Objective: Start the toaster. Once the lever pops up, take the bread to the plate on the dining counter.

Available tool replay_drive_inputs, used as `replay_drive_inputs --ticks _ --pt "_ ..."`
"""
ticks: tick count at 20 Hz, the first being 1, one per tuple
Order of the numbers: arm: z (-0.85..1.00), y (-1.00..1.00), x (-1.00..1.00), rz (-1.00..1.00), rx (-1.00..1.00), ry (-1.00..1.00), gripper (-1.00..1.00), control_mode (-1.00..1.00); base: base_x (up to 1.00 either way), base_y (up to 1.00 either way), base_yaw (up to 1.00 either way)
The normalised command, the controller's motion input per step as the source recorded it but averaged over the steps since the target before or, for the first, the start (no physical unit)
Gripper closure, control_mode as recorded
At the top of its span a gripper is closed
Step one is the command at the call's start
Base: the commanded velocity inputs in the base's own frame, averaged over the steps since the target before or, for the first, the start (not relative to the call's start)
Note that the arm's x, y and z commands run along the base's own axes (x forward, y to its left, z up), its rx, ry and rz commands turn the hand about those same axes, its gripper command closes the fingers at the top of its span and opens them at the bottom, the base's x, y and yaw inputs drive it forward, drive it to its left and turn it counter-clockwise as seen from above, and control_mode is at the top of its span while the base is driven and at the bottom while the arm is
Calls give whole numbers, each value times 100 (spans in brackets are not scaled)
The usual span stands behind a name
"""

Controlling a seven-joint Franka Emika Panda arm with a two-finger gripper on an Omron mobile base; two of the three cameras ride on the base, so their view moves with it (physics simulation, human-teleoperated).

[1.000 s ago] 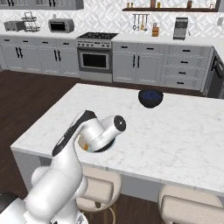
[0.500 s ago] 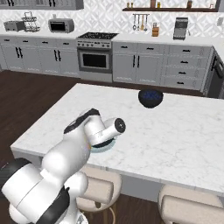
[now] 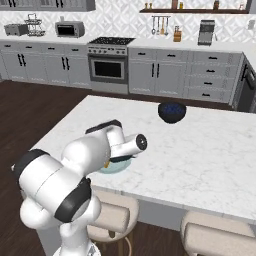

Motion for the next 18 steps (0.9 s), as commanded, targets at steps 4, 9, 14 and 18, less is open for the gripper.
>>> replay_drive_inputs --ticks 4,9,14,18 --pt "-24 0 1 1 0 0 100 -100 0 0 0" --pt "-8 0 0 0 0 0 -100 -100 0 0 0" --pt "0 -1 0 -1 -6 0 -100 -100 0 0 0" --pt "0 0 0 -3 -14 -1 -100 -100 0 0 0"
